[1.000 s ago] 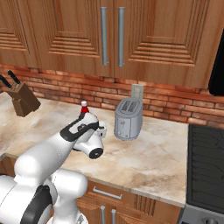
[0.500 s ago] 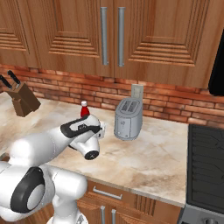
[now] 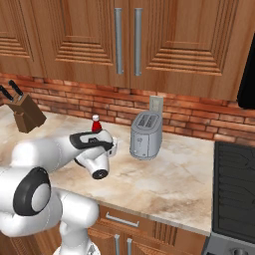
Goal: Move the drinks to the dining counter.
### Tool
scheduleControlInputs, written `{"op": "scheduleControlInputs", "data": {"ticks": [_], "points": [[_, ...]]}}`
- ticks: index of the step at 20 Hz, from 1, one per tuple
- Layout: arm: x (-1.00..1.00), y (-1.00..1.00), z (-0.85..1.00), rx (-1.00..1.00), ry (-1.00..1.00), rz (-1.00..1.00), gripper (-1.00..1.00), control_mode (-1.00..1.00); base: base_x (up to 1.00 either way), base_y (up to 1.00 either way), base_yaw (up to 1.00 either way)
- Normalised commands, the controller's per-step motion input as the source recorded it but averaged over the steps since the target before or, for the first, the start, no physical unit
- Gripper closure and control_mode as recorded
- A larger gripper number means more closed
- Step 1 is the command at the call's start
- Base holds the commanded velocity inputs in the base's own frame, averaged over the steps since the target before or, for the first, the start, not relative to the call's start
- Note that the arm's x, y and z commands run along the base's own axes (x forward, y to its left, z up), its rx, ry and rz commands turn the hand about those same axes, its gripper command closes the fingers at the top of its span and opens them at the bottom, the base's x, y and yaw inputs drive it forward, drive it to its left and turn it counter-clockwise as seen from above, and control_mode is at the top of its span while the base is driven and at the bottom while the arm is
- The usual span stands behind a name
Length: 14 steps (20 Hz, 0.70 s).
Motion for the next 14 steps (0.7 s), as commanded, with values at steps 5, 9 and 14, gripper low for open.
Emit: {"op": "scheduleControlInputs", "data": {"ticks": [5, 9, 14], "points": [[0.18, 0.11, -0.04, -0.06, 0.00, -0.01, -1.00, -1.00, 0.00, 0.00, 0.00], [0.08, -0.03, 0.00, 0.00, 0.00, 0.00, -1.00, -1.00, 0.00, 0.00, 0.00], [0.01, 0.00, -0.06, 0.00, 0.00, -0.01, -1.00, -1.00, 0.00, 0.00, 0.00]]}}
